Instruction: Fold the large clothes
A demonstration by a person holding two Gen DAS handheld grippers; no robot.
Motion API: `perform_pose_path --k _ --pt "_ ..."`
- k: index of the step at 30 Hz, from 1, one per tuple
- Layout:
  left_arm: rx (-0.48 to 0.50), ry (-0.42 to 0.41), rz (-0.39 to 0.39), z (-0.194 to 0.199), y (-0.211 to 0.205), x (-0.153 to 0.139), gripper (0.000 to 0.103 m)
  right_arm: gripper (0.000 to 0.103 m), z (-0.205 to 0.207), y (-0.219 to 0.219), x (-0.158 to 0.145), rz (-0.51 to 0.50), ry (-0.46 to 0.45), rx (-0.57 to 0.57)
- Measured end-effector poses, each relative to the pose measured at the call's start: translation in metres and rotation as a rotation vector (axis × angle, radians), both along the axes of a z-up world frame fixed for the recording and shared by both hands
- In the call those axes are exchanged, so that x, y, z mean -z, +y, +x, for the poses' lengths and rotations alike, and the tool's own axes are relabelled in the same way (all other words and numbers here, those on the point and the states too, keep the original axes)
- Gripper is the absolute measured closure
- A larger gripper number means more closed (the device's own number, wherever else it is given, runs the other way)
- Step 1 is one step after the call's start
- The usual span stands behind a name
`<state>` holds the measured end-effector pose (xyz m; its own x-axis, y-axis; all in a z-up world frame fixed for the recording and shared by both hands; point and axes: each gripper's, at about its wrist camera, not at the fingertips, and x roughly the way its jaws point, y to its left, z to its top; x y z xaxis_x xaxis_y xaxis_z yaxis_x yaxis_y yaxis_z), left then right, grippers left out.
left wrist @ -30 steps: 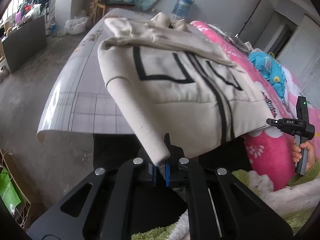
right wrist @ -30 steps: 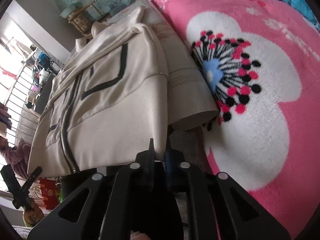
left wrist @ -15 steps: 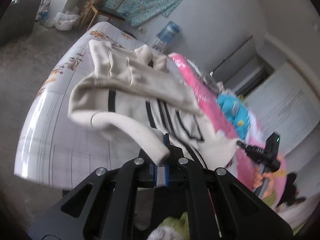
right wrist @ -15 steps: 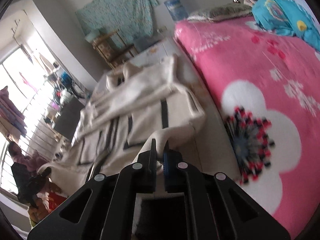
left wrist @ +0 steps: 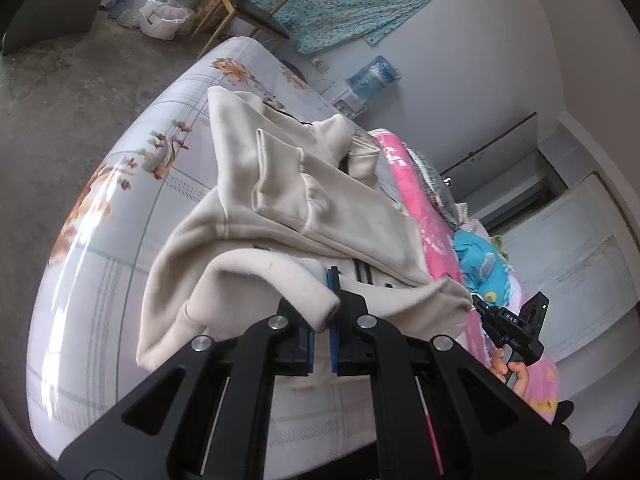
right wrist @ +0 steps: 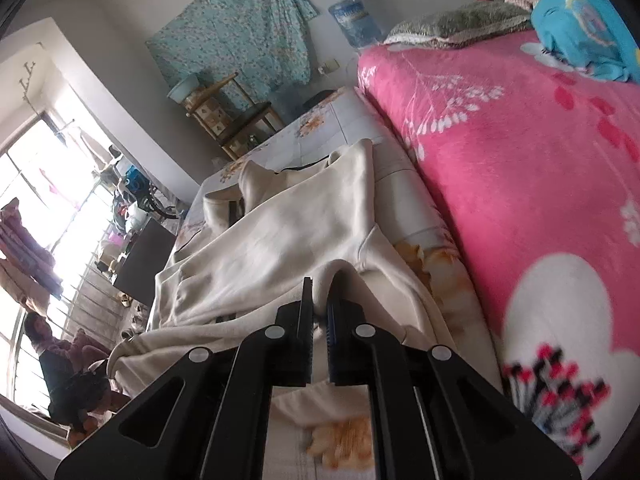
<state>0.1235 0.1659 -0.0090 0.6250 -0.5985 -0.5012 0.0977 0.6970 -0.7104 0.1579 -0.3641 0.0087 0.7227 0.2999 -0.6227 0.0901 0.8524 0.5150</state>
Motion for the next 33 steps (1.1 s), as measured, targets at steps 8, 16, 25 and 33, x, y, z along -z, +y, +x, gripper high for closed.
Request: perform_pose_path --k 8,16,25,33 --pt "-0.028 0.066 0.065 0.037 -0.003 0.024 0.087 0.094 0.048 -0.001 0.045 0.041 0.093 -0.020" --pt "-0.134 -0.003 0.143 0.018 0.023 0.007 0.050 0.048 0.009 -0.013 0.021 -0.099 0.018 0.018" --pt "-0.084 0.096 0.462 -0.004 -0.010 0.036 0.041 0.044 -0.014 0.000 0.049 -0.269 0.144 -0.023" --pt "-0.137 0.031 0.654 -0.007 -0.030 0.039 0.063 0.065 -0.005 0.028 0.054 -0.555 0.145 -0.041"
